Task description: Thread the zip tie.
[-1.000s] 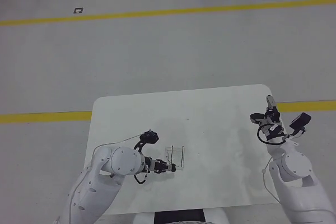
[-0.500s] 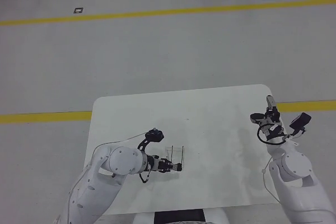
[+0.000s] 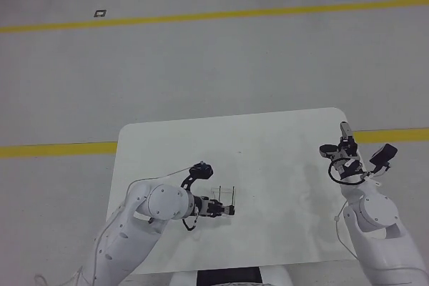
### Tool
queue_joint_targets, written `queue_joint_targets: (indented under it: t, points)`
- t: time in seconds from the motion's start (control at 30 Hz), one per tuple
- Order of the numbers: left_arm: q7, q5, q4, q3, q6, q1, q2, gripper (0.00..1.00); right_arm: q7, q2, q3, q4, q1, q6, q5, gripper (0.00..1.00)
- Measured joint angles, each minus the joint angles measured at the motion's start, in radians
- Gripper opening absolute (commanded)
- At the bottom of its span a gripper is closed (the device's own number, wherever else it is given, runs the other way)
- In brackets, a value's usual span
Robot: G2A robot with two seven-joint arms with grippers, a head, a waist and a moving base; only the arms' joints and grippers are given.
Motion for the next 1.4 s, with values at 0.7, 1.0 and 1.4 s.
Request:
queue_joint_targets:
  t: [0.7,1.0,1.4]
  points:
    - [-0.022,0.097,0.106,0.087,0.005,-0.095,-0.038,0.29,0.0,0.0,0.0,0.0,0.0,0.0,0.0,1.0]
    - [-0.031,0.129,0.179,0.099,0.005,-0.12,-0.082,0.18,0.0,0.0,0.0,0.0,0.0,0.0,0.0,1.0]
    - [-0.02,0.166,0.229,0.06,0.005,-0.091,-0.127,0.15,0.0,0.0,0.0,0.0,0.0,0.0,0.0,1.0]
